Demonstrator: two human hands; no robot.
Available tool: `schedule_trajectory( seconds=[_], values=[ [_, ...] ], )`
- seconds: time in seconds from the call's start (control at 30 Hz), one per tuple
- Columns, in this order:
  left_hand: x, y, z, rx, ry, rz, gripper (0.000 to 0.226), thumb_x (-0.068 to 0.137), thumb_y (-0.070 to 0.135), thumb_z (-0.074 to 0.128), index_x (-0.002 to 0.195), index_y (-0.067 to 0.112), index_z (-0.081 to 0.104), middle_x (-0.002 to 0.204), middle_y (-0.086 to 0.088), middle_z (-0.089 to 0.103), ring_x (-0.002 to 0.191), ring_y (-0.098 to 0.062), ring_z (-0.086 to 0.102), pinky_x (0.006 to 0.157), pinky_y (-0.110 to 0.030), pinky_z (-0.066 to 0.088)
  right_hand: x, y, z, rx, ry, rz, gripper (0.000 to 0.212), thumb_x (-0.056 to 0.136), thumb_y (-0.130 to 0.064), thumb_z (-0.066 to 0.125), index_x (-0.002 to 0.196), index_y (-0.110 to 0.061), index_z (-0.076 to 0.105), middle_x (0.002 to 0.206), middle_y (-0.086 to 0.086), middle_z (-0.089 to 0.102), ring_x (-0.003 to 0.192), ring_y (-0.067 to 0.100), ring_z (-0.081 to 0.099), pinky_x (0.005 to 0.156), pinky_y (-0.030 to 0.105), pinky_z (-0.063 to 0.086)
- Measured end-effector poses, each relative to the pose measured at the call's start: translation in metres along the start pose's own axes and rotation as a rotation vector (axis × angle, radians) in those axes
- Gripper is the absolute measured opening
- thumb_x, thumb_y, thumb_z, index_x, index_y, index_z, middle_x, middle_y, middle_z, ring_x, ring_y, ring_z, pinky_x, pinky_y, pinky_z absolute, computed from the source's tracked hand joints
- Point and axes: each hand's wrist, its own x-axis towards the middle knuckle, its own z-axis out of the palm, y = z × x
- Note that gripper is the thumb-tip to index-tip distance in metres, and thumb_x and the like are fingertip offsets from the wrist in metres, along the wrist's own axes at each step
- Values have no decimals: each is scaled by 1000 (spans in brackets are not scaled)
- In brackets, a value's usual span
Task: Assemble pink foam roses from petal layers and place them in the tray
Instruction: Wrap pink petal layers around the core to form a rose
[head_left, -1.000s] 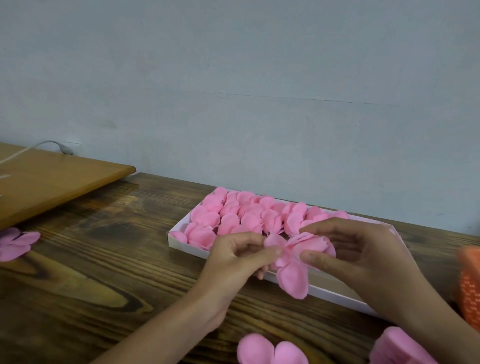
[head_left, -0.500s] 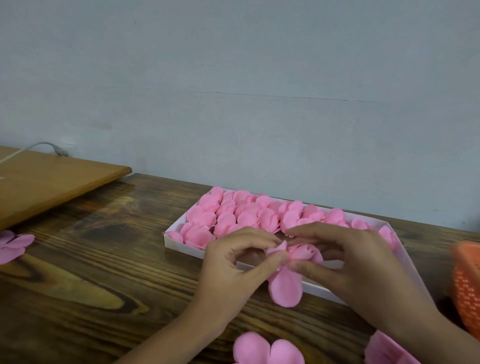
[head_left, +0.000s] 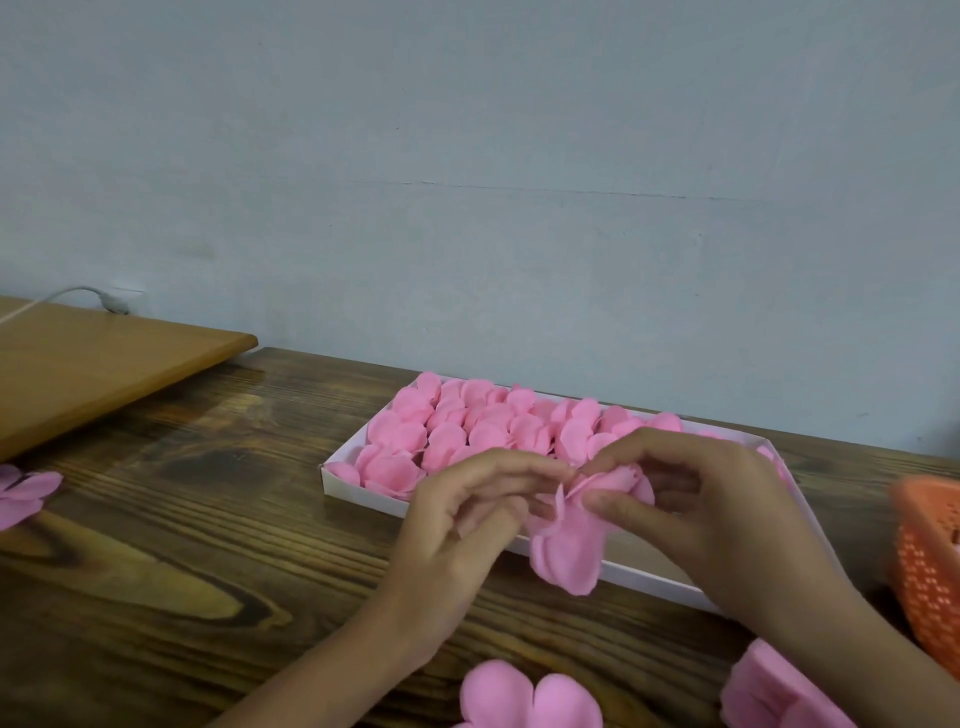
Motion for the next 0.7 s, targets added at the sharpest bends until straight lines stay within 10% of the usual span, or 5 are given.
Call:
schedule_trajectory(
  seconds=[0.7],
  values=[
    [6, -18, -2, 57, -217, -138, 56, 79, -10, 79, 125, 21, 72, 122, -8, 72, 116, -31, 70, 99, -49, 58, 0, 4, 2, 6, -141, 104, 29, 75, -21, 89, 88, -35, 67, 89, -10, 76, 73, 13, 76, 74, 45, 64]
  ],
)
